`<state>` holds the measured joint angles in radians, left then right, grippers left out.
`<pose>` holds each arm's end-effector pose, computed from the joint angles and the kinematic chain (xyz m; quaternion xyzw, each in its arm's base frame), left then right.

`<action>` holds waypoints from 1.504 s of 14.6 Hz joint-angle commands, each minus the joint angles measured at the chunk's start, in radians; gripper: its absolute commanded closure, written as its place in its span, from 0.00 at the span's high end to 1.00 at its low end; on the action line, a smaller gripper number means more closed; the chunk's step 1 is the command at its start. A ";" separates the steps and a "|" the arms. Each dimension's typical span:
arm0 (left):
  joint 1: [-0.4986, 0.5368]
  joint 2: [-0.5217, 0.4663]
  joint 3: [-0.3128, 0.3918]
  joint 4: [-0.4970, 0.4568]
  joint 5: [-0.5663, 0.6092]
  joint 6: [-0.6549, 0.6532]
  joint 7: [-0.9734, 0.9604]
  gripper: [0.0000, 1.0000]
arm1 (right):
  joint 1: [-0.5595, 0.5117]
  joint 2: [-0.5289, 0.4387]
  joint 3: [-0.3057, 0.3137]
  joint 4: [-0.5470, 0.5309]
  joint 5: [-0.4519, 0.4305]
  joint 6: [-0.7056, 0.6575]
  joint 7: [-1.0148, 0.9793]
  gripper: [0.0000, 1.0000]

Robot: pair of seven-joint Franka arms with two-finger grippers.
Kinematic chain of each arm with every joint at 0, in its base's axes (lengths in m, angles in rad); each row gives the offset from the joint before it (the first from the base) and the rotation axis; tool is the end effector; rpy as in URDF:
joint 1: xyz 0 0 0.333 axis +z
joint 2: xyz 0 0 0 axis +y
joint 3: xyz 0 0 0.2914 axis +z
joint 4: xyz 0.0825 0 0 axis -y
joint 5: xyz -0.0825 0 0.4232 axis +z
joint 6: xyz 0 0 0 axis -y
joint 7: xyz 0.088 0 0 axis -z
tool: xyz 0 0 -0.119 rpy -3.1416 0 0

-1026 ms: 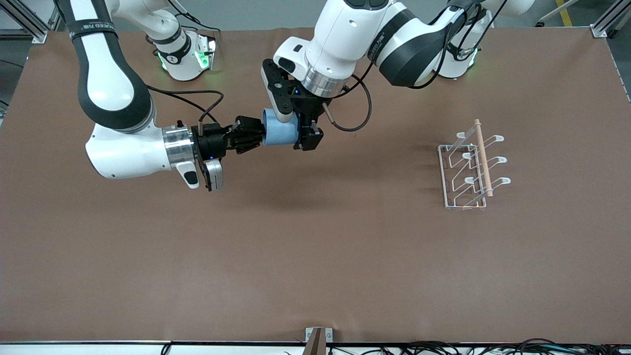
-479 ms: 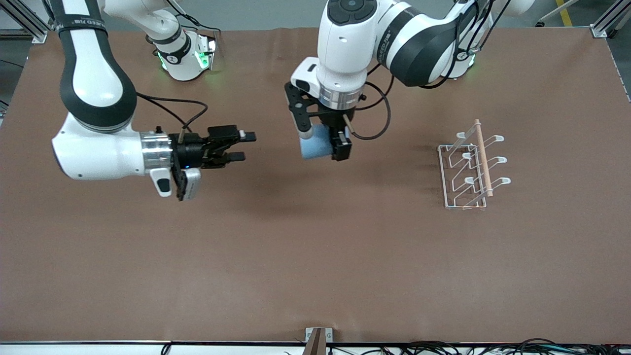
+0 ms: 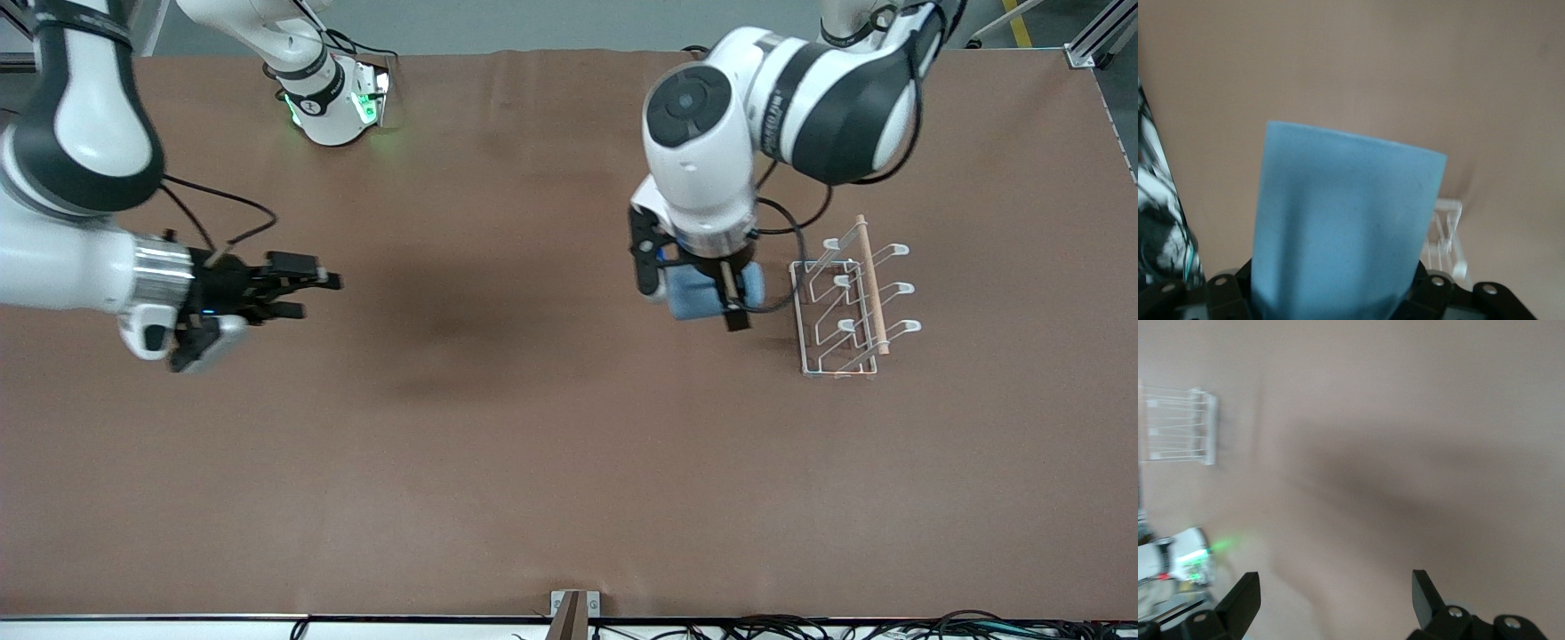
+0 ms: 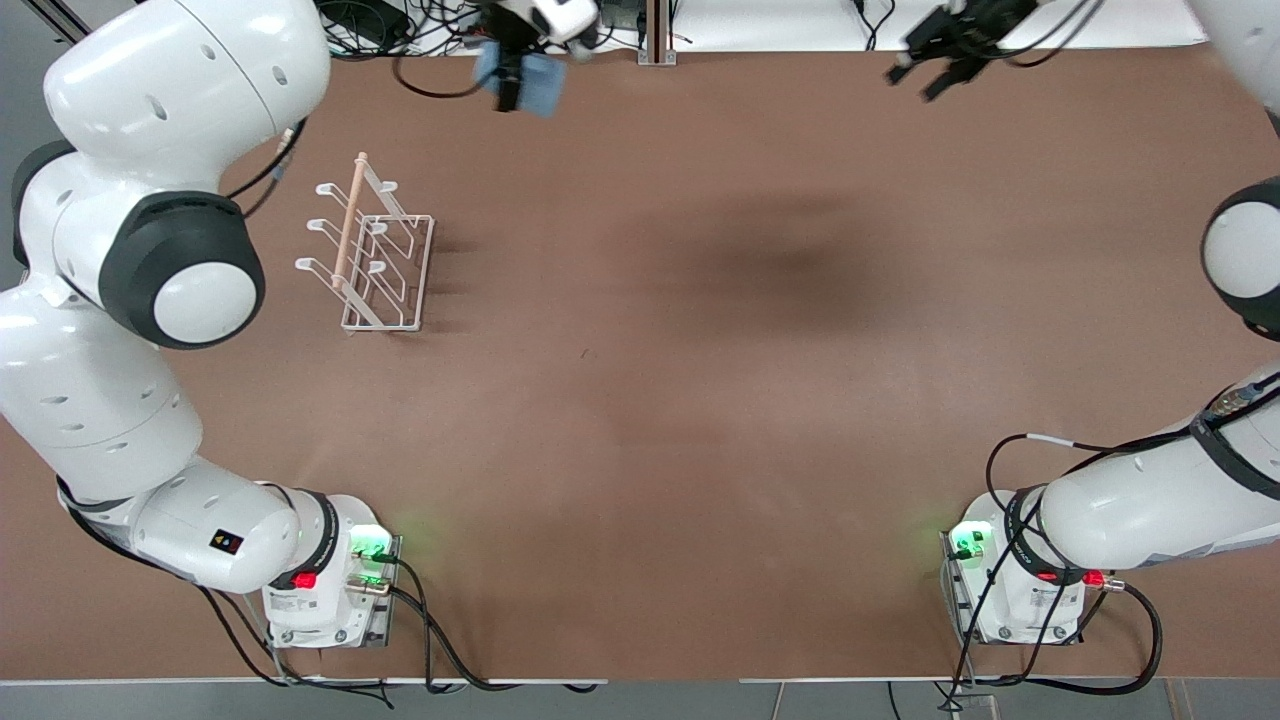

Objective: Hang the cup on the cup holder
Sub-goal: 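Carry the cup to the rack while the right gripper withdraws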

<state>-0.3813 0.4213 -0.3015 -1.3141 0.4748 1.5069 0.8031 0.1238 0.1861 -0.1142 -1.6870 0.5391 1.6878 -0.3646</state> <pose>0.5859 -0.3609 0.4587 -0.7185 0.6652 0.1143 0.1679 0.6319 0.0649 0.4379 -0.9560 -0.1248 0.0427 0.2619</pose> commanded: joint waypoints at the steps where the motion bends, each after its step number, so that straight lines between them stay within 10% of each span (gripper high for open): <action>1: 0.010 0.001 -0.007 -0.036 0.134 -0.068 0.053 0.49 | -0.062 -0.075 0.008 -0.031 -0.202 0.055 0.009 1.00; 6: 0.028 -0.001 -0.005 -0.193 0.401 -0.103 0.137 0.49 | -0.072 -0.109 0.010 0.054 -0.464 0.041 0.013 1.00; 19: 0.055 0.002 -0.010 -0.431 0.533 -0.254 -0.317 0.49 | -0.081 -0.100 0.005 0.427 -0.505 -0.284 0.311 1.00; 22: 0.056 0.025 -0.011 -0.451 0.605 -0.254 -0.323 0.49 | -0.082 -0.152 0.002 0.359 -0.508 -0.292 0.309 1.00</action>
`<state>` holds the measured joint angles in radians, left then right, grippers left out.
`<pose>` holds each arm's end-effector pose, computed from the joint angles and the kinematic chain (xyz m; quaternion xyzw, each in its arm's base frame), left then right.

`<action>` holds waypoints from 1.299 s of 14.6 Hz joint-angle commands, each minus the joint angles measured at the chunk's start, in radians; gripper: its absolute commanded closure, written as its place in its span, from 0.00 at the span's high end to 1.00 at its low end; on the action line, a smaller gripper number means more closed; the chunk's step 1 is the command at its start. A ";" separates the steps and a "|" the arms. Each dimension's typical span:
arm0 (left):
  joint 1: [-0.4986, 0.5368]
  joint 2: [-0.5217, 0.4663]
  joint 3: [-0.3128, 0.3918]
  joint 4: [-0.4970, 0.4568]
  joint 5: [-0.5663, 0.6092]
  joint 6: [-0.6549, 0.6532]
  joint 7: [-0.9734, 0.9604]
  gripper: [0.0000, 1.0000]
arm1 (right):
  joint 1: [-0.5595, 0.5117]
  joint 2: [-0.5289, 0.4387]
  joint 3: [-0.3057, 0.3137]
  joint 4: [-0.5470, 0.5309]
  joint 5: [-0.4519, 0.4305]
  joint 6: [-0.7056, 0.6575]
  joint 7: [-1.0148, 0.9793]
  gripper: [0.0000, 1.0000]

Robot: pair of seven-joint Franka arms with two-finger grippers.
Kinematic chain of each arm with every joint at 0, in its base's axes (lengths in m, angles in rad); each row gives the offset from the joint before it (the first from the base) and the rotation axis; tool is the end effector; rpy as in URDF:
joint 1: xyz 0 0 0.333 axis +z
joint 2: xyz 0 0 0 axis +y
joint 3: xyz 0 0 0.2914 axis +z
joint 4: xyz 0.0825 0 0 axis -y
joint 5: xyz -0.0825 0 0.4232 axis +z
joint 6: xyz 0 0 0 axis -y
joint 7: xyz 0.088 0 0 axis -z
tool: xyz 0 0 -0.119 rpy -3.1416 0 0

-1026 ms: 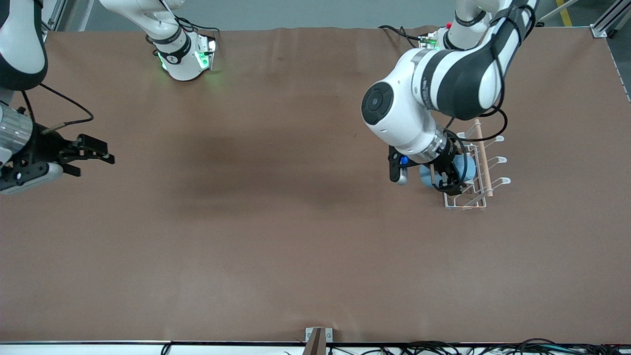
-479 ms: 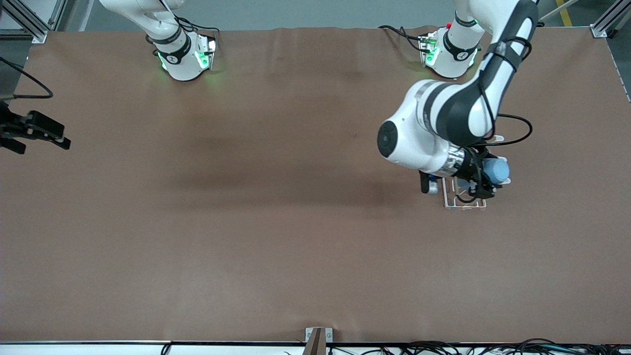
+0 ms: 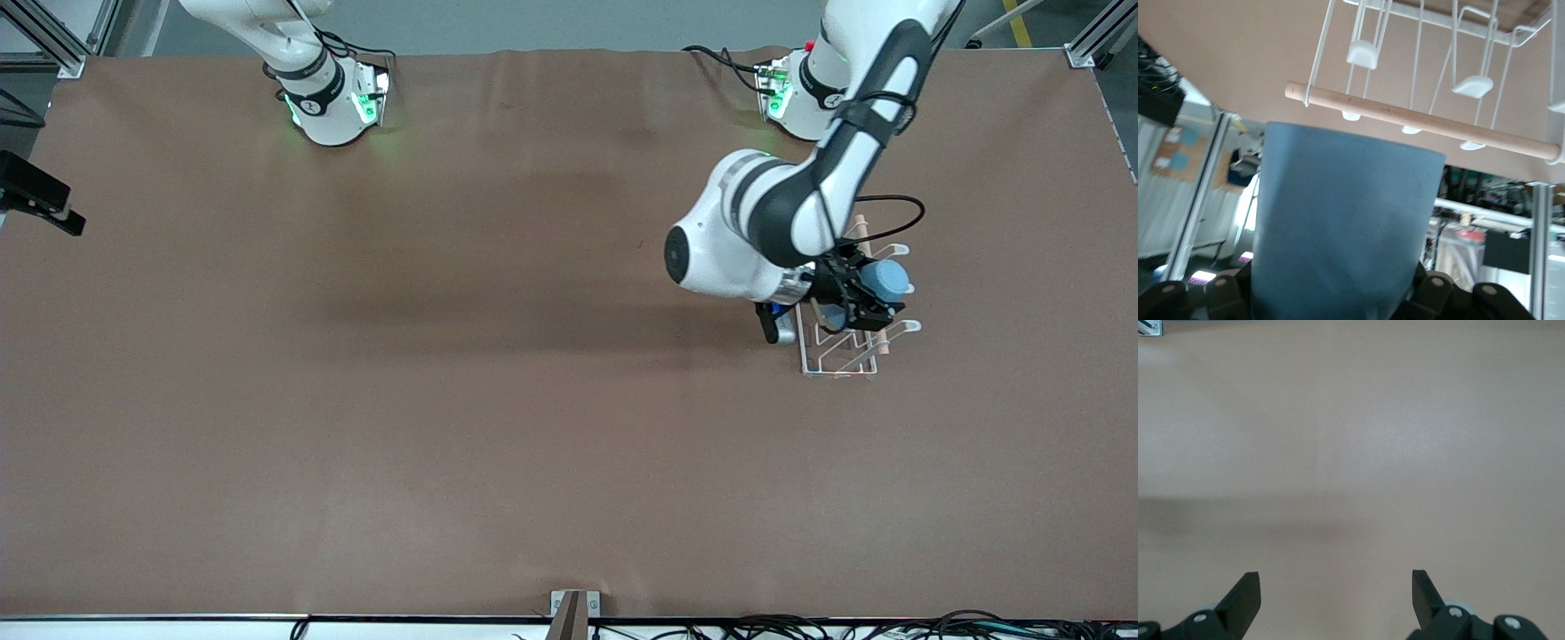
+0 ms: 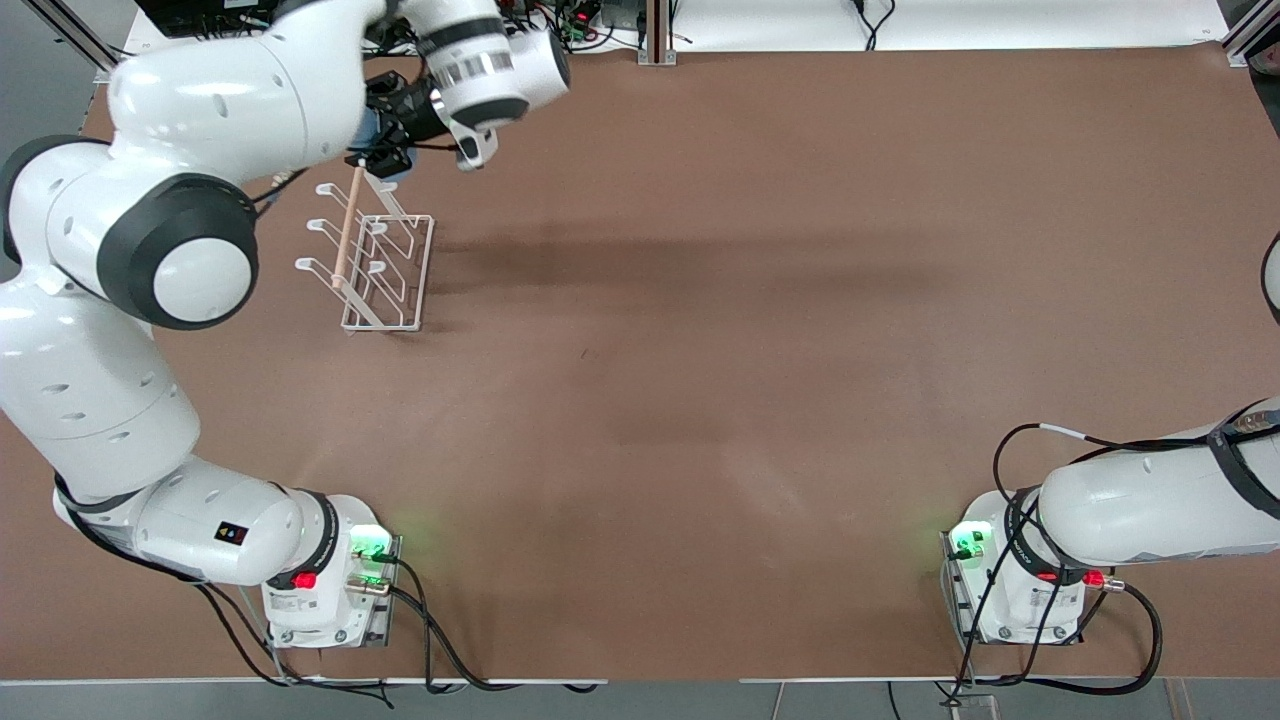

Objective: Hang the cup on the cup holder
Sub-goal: 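Lower the cup onto a rack hook with the left gripper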

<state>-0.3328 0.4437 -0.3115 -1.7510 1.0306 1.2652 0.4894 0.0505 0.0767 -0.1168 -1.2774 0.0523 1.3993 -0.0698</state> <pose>0.5473 -0.2460 0.2895 -0.6393 0.5101 0.3488 0.4576 0.5926 -0.0292 0.6743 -0.9995 -0.0071 -0.0242 0.0196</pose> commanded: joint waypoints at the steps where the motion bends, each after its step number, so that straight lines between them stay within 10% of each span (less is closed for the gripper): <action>1: 0.011 0.009 -0.001 -0.015 0.061 -0.010 -0.009 0.49 | -0.009 -0.067 0.005 -0.095 -0.031 0.021 0.016 1.00; 5: 0.015 0.055 -0.003 -0.009 0.115 -0.010 -0.009 0.49 | -0.012 -0.213 0.003 -0.337 -0.052 0.180 0.016 1.00; 19: 0.021 0.162 -0.003 0.001 0.151 0.020 -0.077 0.53 | -0.064 -0.124 0.014 -0.188 -0.043 0.090 0.012 1.00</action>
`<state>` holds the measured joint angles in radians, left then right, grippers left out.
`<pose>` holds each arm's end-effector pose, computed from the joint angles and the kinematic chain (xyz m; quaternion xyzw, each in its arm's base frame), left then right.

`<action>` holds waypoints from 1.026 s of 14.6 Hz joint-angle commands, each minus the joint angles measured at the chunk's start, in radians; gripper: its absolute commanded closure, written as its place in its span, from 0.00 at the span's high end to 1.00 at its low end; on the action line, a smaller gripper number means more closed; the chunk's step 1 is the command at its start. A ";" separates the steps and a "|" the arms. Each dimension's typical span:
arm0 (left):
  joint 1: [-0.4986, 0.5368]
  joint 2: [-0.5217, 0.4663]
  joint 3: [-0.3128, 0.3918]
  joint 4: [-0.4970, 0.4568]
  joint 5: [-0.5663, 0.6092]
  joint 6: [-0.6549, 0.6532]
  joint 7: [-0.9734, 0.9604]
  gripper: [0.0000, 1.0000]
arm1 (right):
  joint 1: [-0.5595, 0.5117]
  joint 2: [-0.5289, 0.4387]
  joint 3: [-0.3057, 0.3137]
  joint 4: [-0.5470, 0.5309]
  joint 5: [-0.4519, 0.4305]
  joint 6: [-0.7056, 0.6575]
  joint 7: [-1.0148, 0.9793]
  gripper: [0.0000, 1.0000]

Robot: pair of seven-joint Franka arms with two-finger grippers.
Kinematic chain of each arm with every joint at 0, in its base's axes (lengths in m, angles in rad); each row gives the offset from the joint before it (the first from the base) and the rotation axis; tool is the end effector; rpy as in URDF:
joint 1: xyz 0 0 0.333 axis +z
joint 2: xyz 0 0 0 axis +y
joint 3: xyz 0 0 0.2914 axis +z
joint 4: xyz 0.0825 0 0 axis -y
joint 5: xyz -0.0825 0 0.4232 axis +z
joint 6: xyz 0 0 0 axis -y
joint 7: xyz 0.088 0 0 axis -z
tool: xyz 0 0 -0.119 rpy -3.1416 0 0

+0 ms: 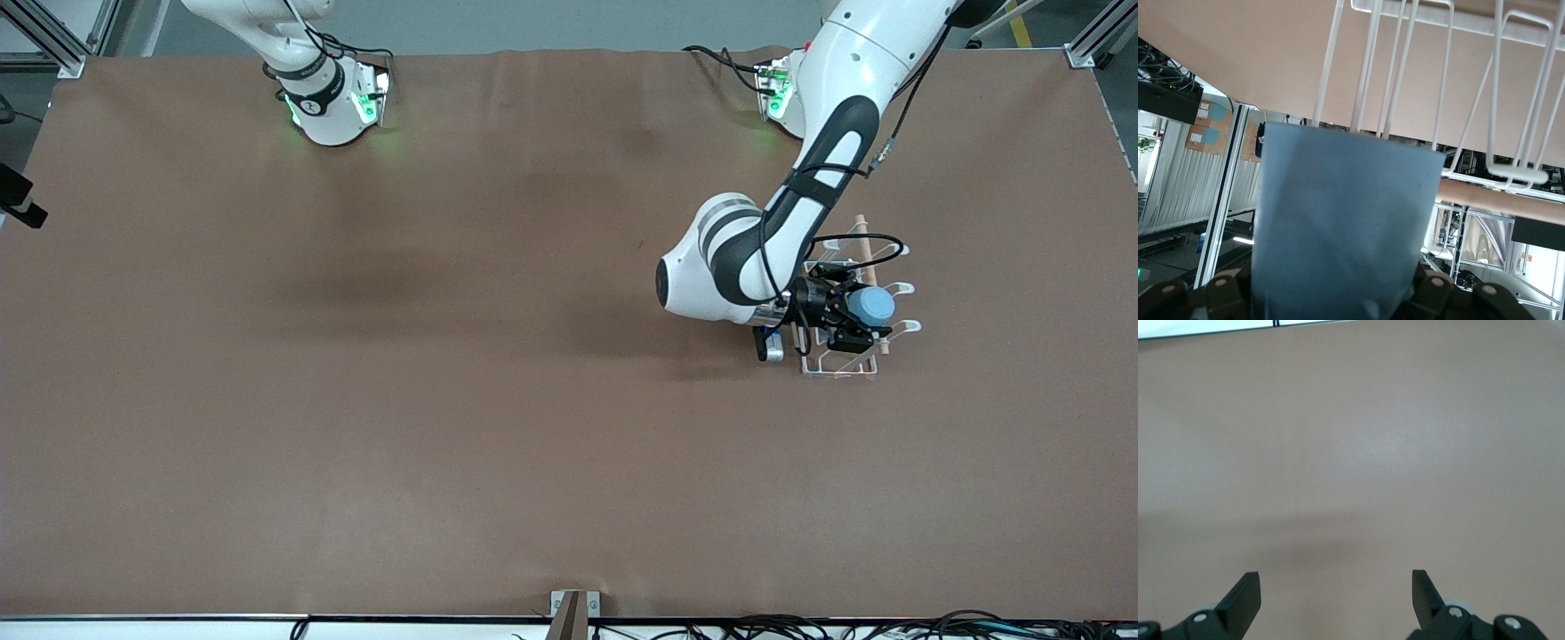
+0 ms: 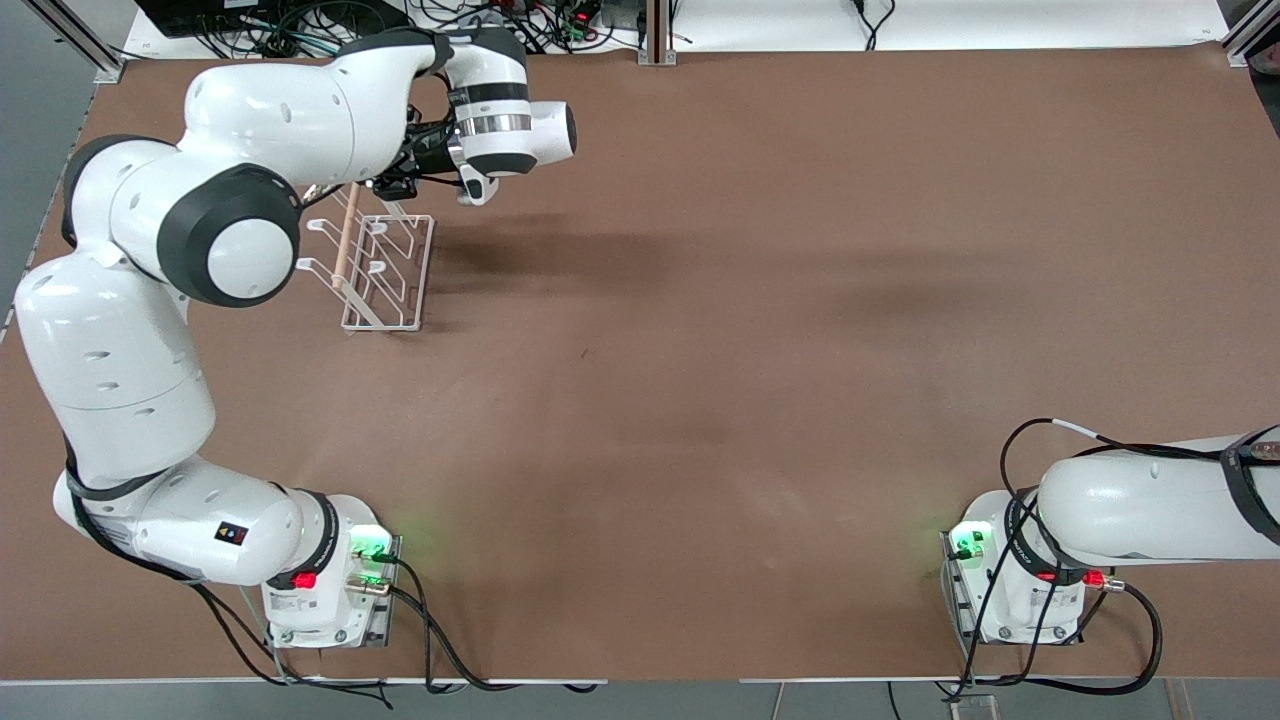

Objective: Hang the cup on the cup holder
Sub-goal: 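Lower the cup onto a rack hook with the left gripper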

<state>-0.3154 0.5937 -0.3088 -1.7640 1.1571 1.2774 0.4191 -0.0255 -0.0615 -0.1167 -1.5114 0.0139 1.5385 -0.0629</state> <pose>0.5510 -0.2283 0.2050 -0.5953 0.5082 0.3727 0.4984 0.5671 -0.0816 0.6509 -0.9982 0.0391 -0.0449 0.0059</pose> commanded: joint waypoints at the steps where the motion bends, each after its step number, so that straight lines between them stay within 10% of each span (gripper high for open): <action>1: 0.006 0.017 -0.006 0.014 0.024 0.019 -0.008 0.57 | 0.039 0.011 0.017 0.034 -0.008 -0.070 0.002 1.00; 3: 0.006 0.020 -0.006 0.015 0.024 0.028 -0.011 0.70 | 0.061 0.009 0.017 0.033 -0.014 -0.092 -0.009 1.00; 4: 0.006 0.018 -0.006 0.017 0.023 0.033 -0.014 1.00 | 0.062 0.009 0.017 0.033 -0.015 -0.090 -0.009 1.00; 10: 0.007 0.006 -0.007 0.050 -0.020 0.033 -0.022 1.00 | 0.045 0.015 0.009 0.054 -0.012 -0.081 0.008 1.00; 15: 0.009 -0.052 -0.007 0.274 -0.323 0.023 -0.048 1.00 | 0.049 0.020 0.011 0.066 -0.005 -0.089 0.044 1.00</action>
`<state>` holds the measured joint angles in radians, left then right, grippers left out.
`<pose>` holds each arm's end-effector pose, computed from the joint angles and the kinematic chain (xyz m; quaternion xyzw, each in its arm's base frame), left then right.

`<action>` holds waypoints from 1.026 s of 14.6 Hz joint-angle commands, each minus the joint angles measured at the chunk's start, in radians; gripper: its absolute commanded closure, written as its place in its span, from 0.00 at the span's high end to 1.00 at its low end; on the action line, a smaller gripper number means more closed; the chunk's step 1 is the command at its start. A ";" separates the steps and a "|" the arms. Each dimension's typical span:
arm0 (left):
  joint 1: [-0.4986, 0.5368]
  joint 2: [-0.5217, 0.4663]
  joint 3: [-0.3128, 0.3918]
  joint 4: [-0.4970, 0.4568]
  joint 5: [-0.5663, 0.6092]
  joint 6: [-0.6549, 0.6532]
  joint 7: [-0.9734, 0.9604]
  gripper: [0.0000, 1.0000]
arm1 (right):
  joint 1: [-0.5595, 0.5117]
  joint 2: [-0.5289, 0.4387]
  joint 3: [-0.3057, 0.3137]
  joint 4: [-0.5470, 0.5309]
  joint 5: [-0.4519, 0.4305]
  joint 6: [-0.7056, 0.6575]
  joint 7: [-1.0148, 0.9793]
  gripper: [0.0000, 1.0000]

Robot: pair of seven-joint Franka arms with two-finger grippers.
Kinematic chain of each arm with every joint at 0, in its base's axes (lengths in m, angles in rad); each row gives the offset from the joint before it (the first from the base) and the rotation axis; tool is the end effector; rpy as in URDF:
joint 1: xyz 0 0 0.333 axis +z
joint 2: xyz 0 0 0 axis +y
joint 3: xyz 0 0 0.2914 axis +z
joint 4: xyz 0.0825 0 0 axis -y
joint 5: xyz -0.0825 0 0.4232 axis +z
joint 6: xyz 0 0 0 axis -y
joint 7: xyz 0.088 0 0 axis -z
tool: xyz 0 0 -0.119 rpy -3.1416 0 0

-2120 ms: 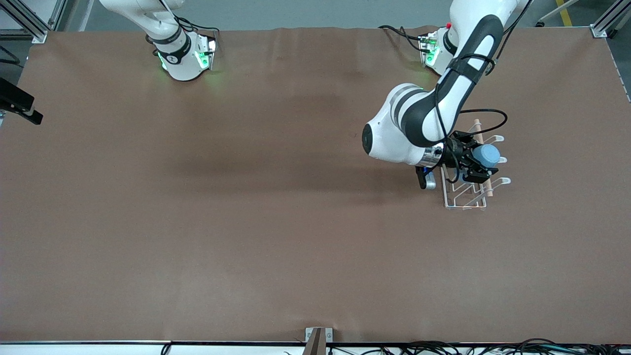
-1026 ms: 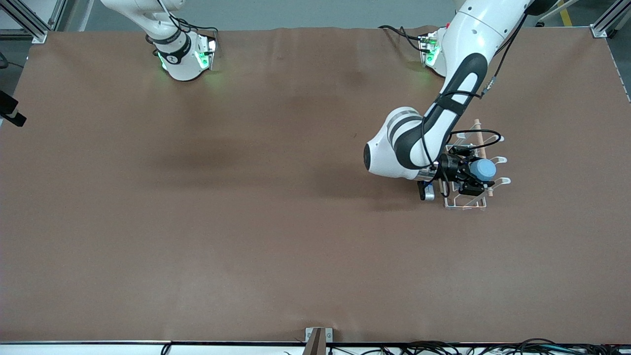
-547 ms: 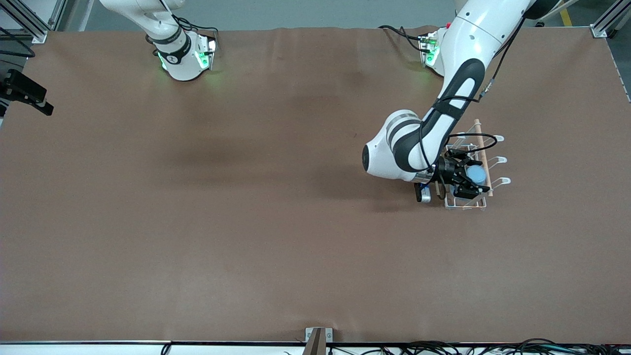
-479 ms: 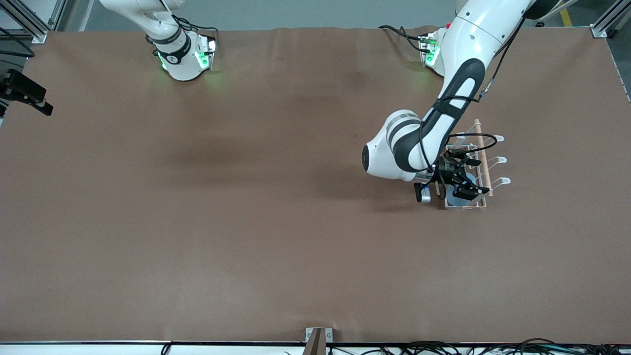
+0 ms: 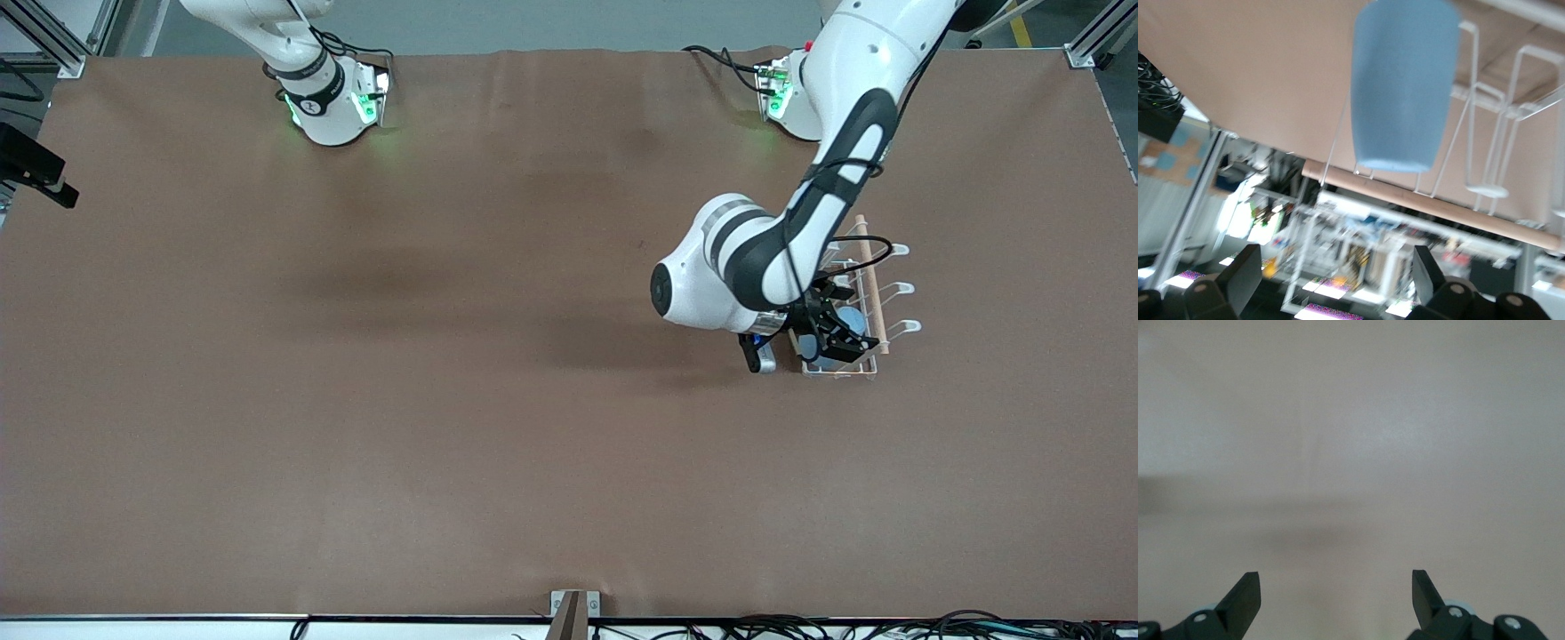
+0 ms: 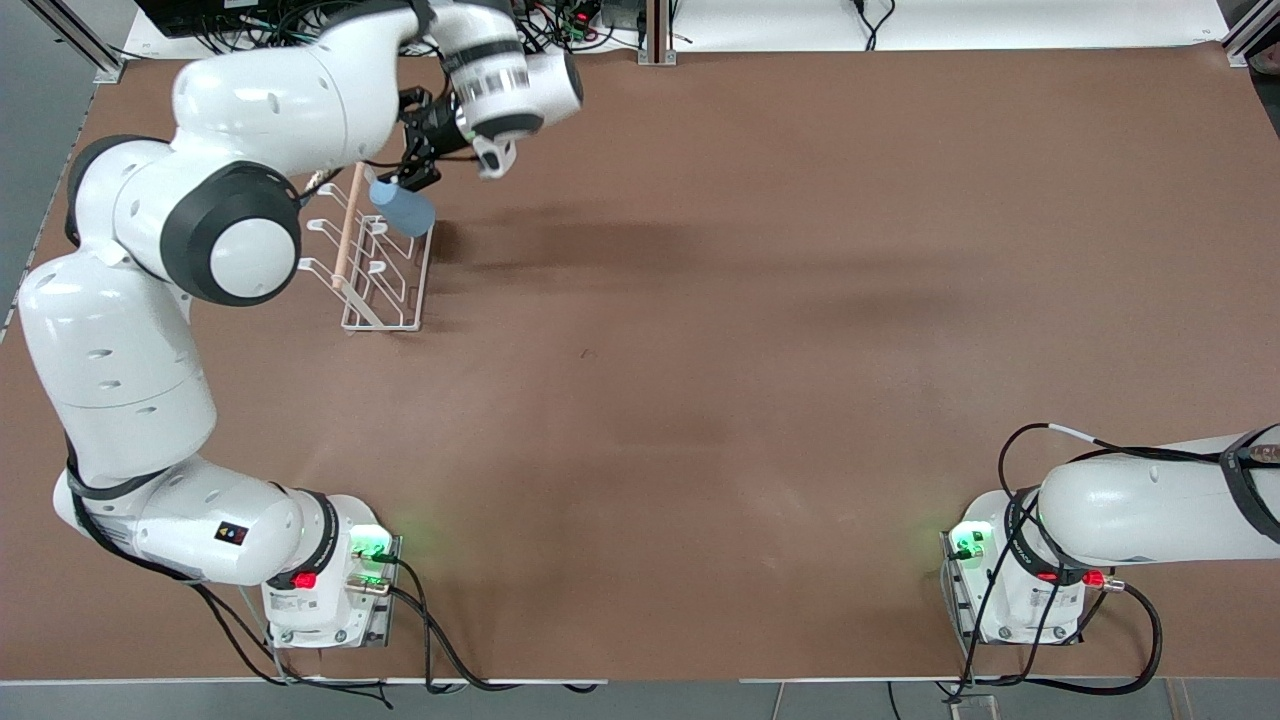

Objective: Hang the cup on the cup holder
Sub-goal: 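Lower the cup onto a rack hook with the left gripper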

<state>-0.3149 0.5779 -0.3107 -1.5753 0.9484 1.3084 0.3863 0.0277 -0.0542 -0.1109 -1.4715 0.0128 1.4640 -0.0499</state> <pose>0.5831 -0.2579 0.2673 -0.7085 0.4804 0.3107 0.4132 0.5638 -0.0472 0.6597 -0.9996 0.0158 -0.0238 0.0078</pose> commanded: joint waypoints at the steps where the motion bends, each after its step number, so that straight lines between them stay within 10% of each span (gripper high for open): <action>1: 0.007 -0.047 -0.001 0.136 -0.214 -0.008 -0.061 1.00 | -0.005 0.013 0.004 0.025 -0.001 -0.016 0.034 1.00; 15: 0.169 -0.285 0.002 0.331 -0.723 0.012 -0.566 1.00 | -0.003 0.013 0.004 0.019 0.001 -0.017 0.025 1.00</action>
<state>-0.1656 0.3337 -0.3076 -1.2442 0.2410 1.3095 -0.1726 0.0277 -0.0468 -0.1115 -1.4639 0.0134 1.4608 -0.0377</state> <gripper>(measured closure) 0.000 0.000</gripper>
